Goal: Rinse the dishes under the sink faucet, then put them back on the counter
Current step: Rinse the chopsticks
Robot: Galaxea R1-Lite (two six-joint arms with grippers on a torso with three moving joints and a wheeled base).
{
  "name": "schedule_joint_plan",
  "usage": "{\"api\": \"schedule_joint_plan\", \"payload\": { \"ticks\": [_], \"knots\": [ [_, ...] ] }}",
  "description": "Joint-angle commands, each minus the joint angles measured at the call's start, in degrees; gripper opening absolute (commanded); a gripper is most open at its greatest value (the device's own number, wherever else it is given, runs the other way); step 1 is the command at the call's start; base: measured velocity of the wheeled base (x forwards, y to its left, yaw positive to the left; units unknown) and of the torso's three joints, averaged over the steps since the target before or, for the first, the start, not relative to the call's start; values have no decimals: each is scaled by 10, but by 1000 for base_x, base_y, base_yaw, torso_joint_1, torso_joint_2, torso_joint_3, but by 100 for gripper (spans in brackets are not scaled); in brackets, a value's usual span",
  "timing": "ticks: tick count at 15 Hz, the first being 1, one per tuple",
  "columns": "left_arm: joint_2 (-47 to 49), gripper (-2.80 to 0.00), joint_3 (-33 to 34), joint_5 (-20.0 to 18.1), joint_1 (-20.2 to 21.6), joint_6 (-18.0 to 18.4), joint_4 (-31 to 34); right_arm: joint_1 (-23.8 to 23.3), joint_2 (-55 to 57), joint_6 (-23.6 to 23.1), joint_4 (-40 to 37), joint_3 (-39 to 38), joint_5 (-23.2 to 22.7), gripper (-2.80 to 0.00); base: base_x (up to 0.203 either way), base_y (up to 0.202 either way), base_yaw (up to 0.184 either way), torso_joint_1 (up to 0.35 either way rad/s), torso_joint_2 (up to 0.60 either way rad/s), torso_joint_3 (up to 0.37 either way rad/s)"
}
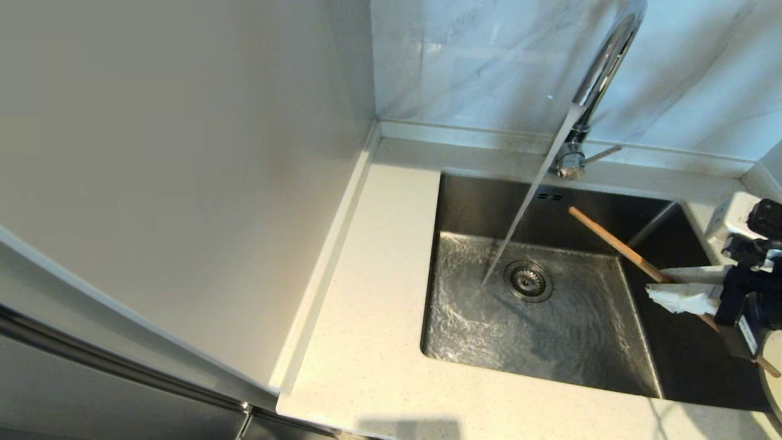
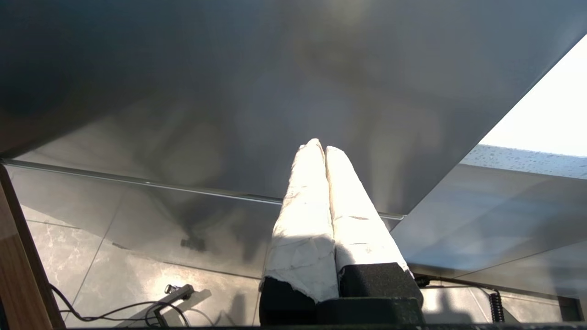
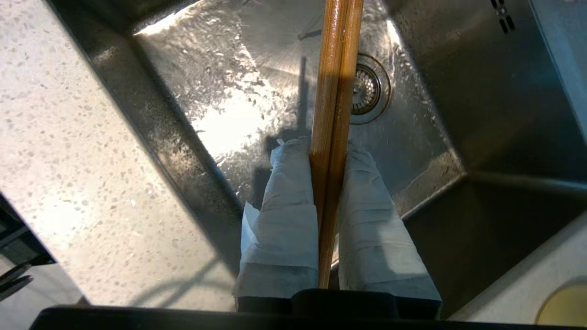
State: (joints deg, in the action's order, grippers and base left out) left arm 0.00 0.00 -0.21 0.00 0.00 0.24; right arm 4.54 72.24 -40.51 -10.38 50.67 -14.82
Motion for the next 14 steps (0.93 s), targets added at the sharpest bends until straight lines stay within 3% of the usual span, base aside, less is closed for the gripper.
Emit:
{"api": "schedule_joint_plan", "payload": {
  "ticks": [1,3,7,10,12,14],
  "knots": [
    [0,-280,0,0,0,0,0,4,33,-3,9,-1,-2,-280,0,0,0,0,0,0],
    [0,-280,0,0,0,0,0,10,59,9,19,10,-4,-280,0,0,0,0,0,0],
    [0,-280,0,0,0,0,0,56,105,171,119,10,1,-280,0,0,0,0,0,0],
    [0,-280,0,0,0,0,0,58,143,235,181,25,37,-280,0,0,0,0,0,0],
    [0,-280,0,0,0,0,0,57,157,252,206,43,78,-280,0,0,0,0,0,0],
    [0,-280,0,0,0,0,0,57,166,253,205,61,82,-280,0,0,0,0,0,0]
  ]
}}
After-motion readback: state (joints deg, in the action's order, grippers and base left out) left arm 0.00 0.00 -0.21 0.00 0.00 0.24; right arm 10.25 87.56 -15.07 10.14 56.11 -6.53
